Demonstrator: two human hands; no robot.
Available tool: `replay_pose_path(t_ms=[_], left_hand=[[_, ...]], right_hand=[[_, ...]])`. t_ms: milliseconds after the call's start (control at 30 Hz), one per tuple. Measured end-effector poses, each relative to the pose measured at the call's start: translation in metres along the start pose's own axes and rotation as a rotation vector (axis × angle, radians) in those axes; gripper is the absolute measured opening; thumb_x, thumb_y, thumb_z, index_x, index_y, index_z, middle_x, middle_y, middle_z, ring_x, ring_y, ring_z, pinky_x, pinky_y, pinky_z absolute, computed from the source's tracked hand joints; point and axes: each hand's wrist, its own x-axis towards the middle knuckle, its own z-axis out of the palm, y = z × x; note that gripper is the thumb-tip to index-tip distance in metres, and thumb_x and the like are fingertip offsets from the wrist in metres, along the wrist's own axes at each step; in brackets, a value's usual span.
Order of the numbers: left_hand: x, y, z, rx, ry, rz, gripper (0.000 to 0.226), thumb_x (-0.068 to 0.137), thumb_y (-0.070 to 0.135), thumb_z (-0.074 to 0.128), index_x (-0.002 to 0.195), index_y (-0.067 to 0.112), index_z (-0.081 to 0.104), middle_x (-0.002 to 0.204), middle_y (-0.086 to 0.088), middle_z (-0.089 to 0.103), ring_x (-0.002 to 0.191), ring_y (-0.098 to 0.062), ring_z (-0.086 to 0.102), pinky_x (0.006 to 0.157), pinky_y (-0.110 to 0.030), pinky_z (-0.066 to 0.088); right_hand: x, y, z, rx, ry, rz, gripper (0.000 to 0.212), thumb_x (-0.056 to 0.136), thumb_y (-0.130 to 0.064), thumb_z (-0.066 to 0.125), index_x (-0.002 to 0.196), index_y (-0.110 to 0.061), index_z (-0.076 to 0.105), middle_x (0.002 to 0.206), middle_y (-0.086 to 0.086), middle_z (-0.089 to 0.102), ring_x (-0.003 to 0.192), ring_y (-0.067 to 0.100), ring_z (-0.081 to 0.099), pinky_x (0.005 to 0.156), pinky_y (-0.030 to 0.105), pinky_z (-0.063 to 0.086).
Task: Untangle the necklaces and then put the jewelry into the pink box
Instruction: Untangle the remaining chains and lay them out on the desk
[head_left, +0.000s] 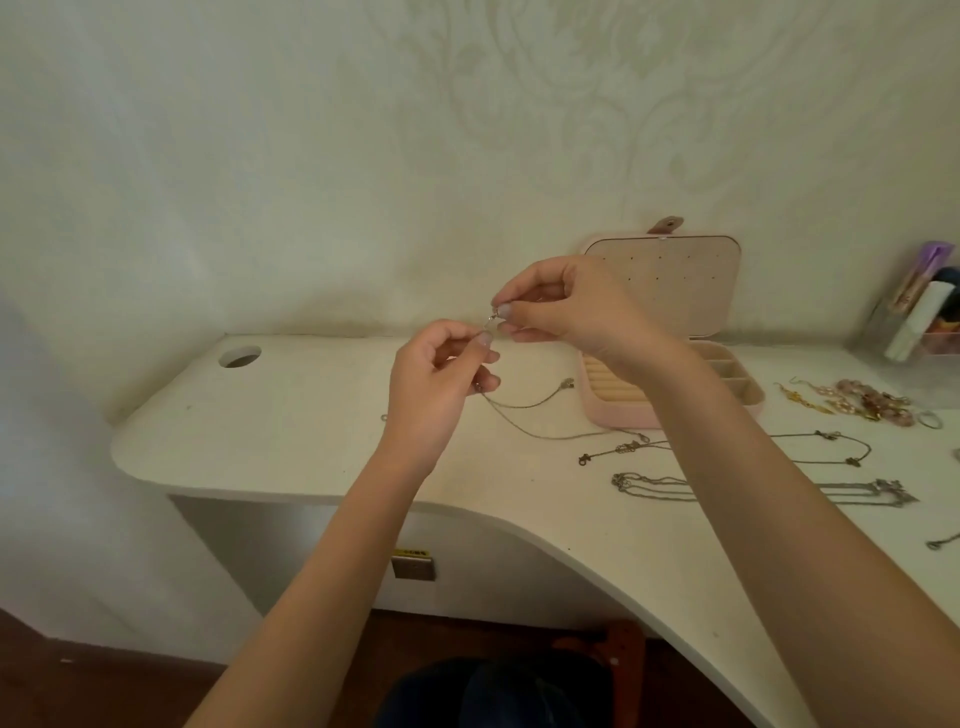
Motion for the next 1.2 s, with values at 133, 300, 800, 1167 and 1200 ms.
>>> replay_pose_path(t_ms=[133, 300, 800, 1167, 1200], left_hand=[[-0.010, 0.004, -0.006, 0.025, -0.009, -0.026, 0.011, 0.091, 0.008, 0.060, 0.097, 0.000, 0.065, 0.069, -0.004, 0.063, 0.050, -0.008, 0.053, 0.055, -0.020, 0.050], [-0.027, 0.004, -0.023, 0.151, -0.024, 0.055, 0.011, 0.091, 0.010, 0.060, 0.093, 0.011, 0.071, 0.068, 0.003, 0.066, 0.051, -0.004, 0.050, 0.053, -0.015, 0.045], [-0.083, -0.005, 0.009, 0.539, -0.442, 0.227, 0.015, 0.084, 0.014, 0.069, 0.086, 0.028, 0.074, 0.078, 0.013, 0.071, 0.065, -0.002, 0.057, 0.059, -0.010, 0.041], [-0.083, -0.022, 0.027, 0.688, -0.568, 0.361, 0.019, 0.088, 0.006, 0.063, 0.089, 0.021, 0.075, 0.085, 0.019, 0.064, 0.082, 0.009, 0.056, 0.072, -0.003, 0.035], [-0.081, -0.023, 0.026, 0.697, -0.565, 0.366, 0.019, 0.088, 0.007, 0.063, 0.089, 0.022, 0.075, 0.086, 0.020, 0.064, 0.084, 0.008, 0.056, 0.074, -0.003, 0.035]], right_hand=[[-0.007, -0.009, 0.002, 0.149, 0.065, 0.061, 0.006, 0.085, -0.001, 0.066, 0.088, -0.006, 0.068, 0.080, 0.006, 0.066, 0.070, 0.011, 0.065, 0.070, 0.021, 0.057], [-0.022, -0.016, -0.014, 0.361, 0.234, 0.134, 0.008, 0.086, 0.002, 0.063, 0.083, -0.004, 0.065, 0.074, 0.007, 0.061, 0.063, 0.012, 0.060, 0.062, 0.019, 0.055], [-0.191, 0.015, -0.154, -0.298, 0.570, 0.462, 0.007, 0.084, -0.010, 0.069, 0.089, -0.014, 0.071, 0.082, 0.002, 0.068, 0.072, 0.011, 0.062, 0.058, 0.020, 0.049], [-0.235, 0.028, -0.167, -0.558, 0.431, 0.642, 0.006, 0.075, -0.012, 0.078, 0.080, -0.015, 0.076, 0.081, 0.004, 0.070, 0.070, 0.010, 0.054, 0.060, 0.021, 0.039], [-0.236, 0.028, -0.168, -0.548, 0.409, 0.659, 0.007, 0.074, -0.012, 0.078, 0.080, -0.015, 0.076, 0.081, 0.002, 0.070, 0.071, 0.010, 0.054, 0.060, 0.020, 0.038]])
